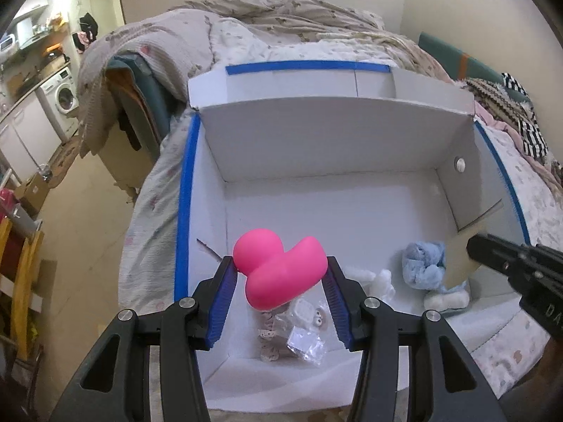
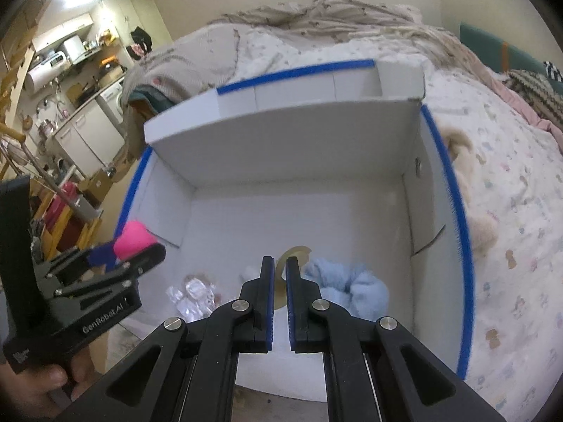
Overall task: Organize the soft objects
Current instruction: 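Carry the pink heart with the left gripper while the right carries the brown pad into the box, then open the left gripper to drop the heart while the right releases the brown pad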
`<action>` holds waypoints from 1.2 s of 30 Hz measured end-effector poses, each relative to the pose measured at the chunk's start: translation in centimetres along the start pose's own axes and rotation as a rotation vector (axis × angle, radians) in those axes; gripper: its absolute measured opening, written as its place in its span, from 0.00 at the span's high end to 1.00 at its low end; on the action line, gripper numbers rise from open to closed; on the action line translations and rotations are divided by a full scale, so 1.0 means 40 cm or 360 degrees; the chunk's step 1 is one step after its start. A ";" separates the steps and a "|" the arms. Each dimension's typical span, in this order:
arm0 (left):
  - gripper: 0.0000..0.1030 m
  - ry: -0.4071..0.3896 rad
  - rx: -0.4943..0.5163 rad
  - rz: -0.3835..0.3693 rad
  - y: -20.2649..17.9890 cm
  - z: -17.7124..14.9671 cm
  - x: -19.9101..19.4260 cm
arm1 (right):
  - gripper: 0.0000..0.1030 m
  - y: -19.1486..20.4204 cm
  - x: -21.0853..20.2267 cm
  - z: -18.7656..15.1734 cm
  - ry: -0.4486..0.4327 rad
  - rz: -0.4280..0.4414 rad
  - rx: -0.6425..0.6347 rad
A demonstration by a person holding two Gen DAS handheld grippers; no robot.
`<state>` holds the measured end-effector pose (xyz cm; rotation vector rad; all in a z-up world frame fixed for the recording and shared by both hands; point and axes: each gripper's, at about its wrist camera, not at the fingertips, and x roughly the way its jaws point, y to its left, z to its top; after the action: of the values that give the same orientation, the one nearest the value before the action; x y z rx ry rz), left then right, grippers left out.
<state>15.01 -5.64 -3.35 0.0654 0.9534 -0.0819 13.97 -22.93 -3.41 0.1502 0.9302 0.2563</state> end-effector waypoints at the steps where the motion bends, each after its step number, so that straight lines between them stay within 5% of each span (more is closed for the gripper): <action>1: 0.55 0.0030 0.0002 -0.0022 0.002 0.002 0.009 | 0.92 0.000 0.008 -0.004 0.0016 0.0003 0.0004; 17: 0.55 0.0170 -0.0018 -0.0047 -0.003 -0.005 0.059 | 0.92 -0.002 0.079 -0.022 0.0174 -0.0038 0.0003; 30: 0.54 0.0181 0.0002 -0.0066 -0.017 -0.003 0.063 | 0.92 0.000 0.066 -0.018 0.0130 -0.0029 -0.0007; 36: 0.46 0.0156 0.0006 -0.0064 -0.017 -0.004 0.056 | 0.88 -0.005 0.060 -0.014 0.0110 -0.0033 0.0005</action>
<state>16.10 -6.40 -5.30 0.0544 1.0529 -0.1184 14.91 -22.42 -5.66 0.1350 1.0001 0.2421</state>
